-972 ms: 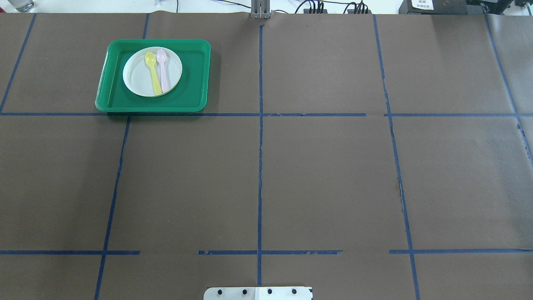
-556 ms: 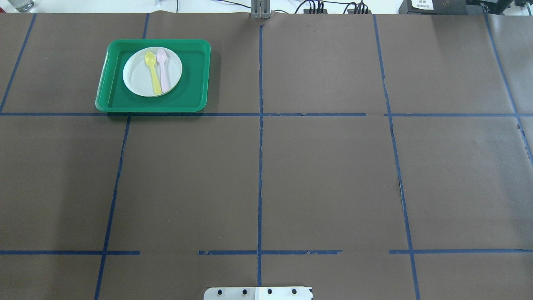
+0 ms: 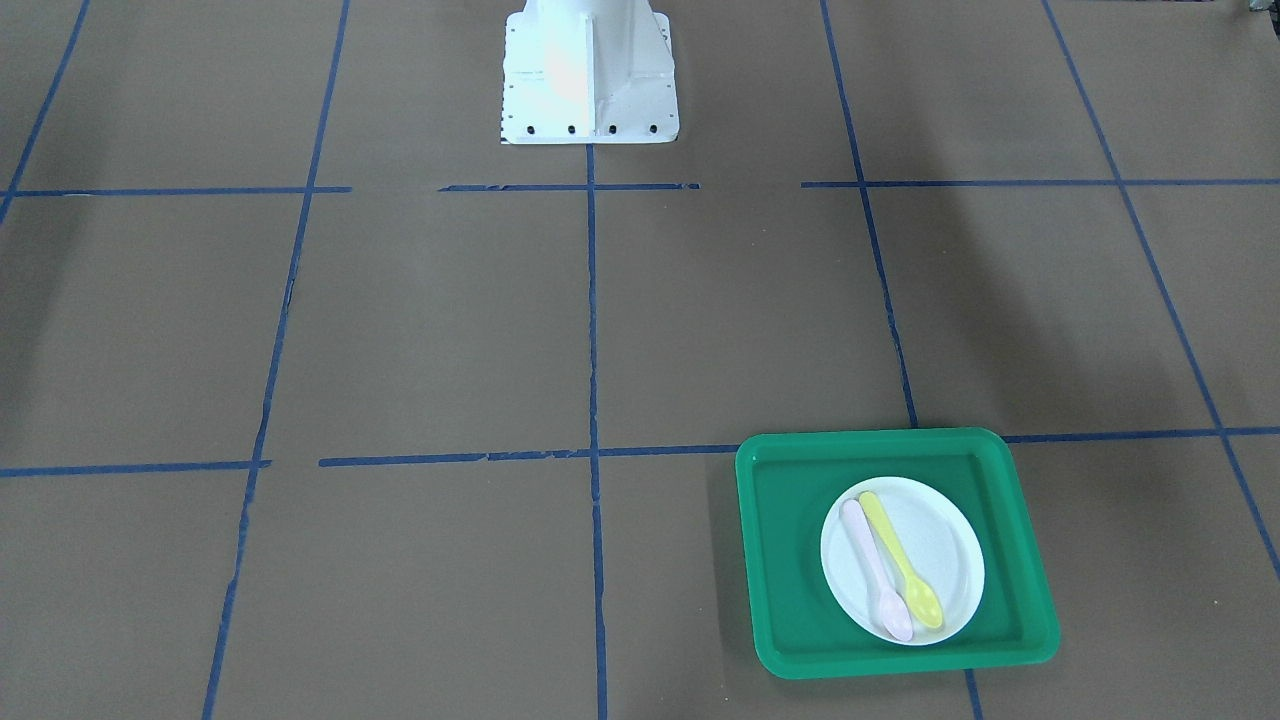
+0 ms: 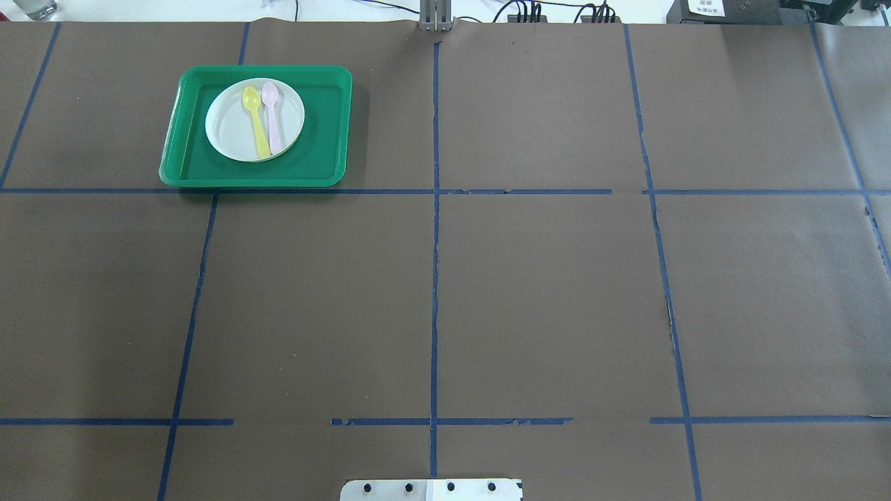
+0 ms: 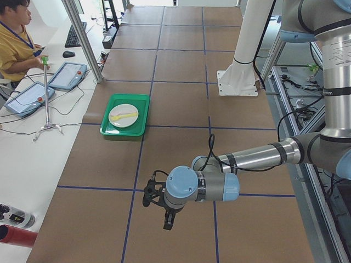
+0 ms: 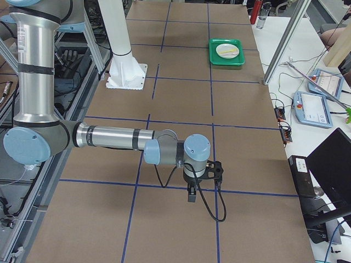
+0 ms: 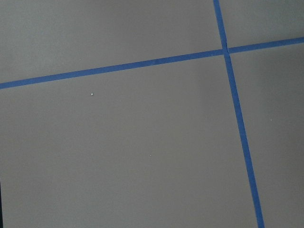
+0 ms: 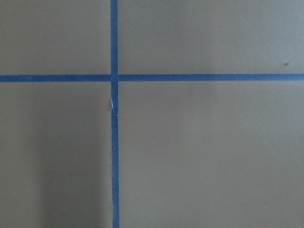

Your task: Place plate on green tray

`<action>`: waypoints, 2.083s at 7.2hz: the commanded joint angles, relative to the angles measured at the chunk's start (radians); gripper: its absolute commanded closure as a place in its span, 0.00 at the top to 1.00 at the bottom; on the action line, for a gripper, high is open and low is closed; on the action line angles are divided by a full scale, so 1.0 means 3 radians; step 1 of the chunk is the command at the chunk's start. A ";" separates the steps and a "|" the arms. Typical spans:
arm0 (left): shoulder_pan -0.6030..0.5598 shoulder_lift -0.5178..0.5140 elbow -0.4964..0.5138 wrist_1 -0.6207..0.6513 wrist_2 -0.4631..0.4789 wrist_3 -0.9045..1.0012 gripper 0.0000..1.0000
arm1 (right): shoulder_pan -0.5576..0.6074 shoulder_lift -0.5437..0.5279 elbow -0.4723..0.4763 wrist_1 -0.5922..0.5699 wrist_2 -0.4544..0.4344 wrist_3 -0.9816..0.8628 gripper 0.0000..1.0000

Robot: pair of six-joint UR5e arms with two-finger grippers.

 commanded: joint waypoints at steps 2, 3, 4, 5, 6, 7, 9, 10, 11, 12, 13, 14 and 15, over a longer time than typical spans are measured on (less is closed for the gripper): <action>-0.0008 -0.0127 -0.0230 0.0828 -0.0001 0.0006 1.00 | 0.0000 0.0000 0.0000 0.0000 0.0000 0.0000 1.00; 0.0002 -0.0172 -0.0225 0.0839 0.0009 0.0006 1.00 | 0.0000 0.0000 0.0000 0.0000 0.0000 0.0000 1.00; 0.0002 -0.0218 -0.0225 0.0840 0.0004 0.0006 1.00 | 0.0000 0.0000 0.0000 0.0000 0.0000 0.0000 1.00; 0.0022 -0.0335 -0.0256 0.0850 -0.0021 -0.0005 1.00 | 0.0000 0.0000 0.0000 0.0000 0.0000 0.0000 1.00; 0.0174 -0.0357 -0.0306 0.0835 -0.0031 -0.0010 1.00 | 0.0000 0.0000 0.0000 0.0000 0.0000 0.0000 1.00; 0.0373 -0.0372 -0.0312 0.0824 -0.0031 -0.0030 1.00 | 0.0000 0.0000 0.0000 0.0000 0.0000 0.0000 1.00; 0.0401 -0.0408 -0.0307 0.0834 -0.0032 -0.0025 1.00 | 0.0000 0.0000 0.0000 0.0000 0.0000 0.0000 1.00; 0.0401 -0.0439 -0.0317 0.0860 -0.0021 -0.0020 1.00 | 0.0000 0.0000 0.0000 0.0000 0.0000 0.0000 1.00; 0.0401 -0.0459 -0.0332 0.0865 -0.0021 -0.0010 1.00 | 0.0000 0.0000 0.0000 0.0000 0.0000 0.0000 1.00; 0.0411 -0.0459 -0.0322 0.0865 0.0004 -0.0010 1.00 | 0.0000 0.0000 0.0000 0.0000 0.0000 0.0000 1.00; 0.0411 -0.0459 -0.0327 0.0865 0.0004 -0.0005 1.00 | 0.0000 0.0000 0.0000 0.0000 0.0000 0.0000 1.00; 0.0411 -0.0459 -0.0327 0.0860 0.0004 -0.0005 1.00 | 0.0000 0.0000 0.0000 0.0000 0.0000 0.0000 1.00; 0.0406 -0.0469 -0.0343 0.0860 -0.0001 0.0000 1.00 | 0.0000 0.0000 0.0000 0.0000 0.0000 0.0000 1.00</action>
